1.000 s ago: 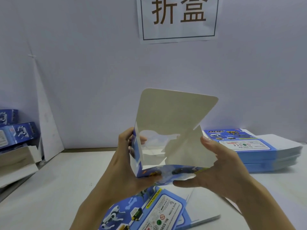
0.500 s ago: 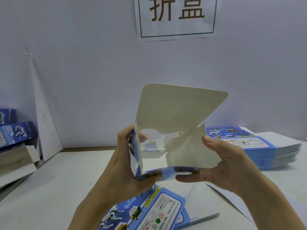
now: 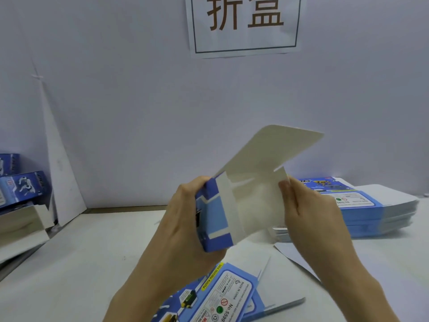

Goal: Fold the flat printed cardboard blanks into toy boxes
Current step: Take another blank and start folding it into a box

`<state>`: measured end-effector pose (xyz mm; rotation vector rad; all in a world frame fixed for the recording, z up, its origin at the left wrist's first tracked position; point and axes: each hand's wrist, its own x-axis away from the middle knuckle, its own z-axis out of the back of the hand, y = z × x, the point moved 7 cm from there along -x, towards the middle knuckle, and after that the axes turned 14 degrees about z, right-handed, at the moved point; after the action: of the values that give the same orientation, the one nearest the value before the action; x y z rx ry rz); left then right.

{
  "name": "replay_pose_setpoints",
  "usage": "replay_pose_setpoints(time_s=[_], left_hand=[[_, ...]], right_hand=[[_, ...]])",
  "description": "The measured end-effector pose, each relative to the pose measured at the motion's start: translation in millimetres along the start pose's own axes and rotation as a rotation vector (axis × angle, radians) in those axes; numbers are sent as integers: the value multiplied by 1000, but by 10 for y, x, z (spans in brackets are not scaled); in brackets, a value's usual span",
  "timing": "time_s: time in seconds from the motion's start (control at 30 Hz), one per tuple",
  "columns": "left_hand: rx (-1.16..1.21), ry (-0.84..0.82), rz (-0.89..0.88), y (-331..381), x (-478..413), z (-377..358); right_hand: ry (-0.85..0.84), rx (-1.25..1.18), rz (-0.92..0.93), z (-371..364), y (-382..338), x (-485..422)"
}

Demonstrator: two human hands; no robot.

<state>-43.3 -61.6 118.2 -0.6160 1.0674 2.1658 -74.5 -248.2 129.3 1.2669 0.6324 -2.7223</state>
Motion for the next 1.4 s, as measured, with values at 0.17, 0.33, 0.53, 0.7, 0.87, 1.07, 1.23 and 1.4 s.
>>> replay_pose_setpoints(time_s=[0.17, 0.33, 0.53, 0.7, 0.87, 1.07, 1.23, 1.4], left_hand=[[-2, 17, 15, -43, -10, 90], [110, -25, -11, -33, -14, 171], [-5, 52, -41, -10, -41, 167], [18, 31, -57, -29, -55, 253], [22, -15, -26, -71, -61, 199], [16, -19, 18, -139, -60, 188], [156, -119, 247, -344, -51, 52], [620, -373, 542, -264, 8, 17]], right_hand=[[-80, -412, -73, -101, 13, -3], [-155, -1308, -304, -228, -14, 18], [-40, -825, -225, -308, 54, 61], [-145, -794, -269, -335, 36, 40], [-195, -571, -283, -302, 122, 54], [-341, -664, -320, -377, 107, 104], [-179, -517, -342, -321, 182, 70], [-87, -323, -288, -168, 191, 28]])
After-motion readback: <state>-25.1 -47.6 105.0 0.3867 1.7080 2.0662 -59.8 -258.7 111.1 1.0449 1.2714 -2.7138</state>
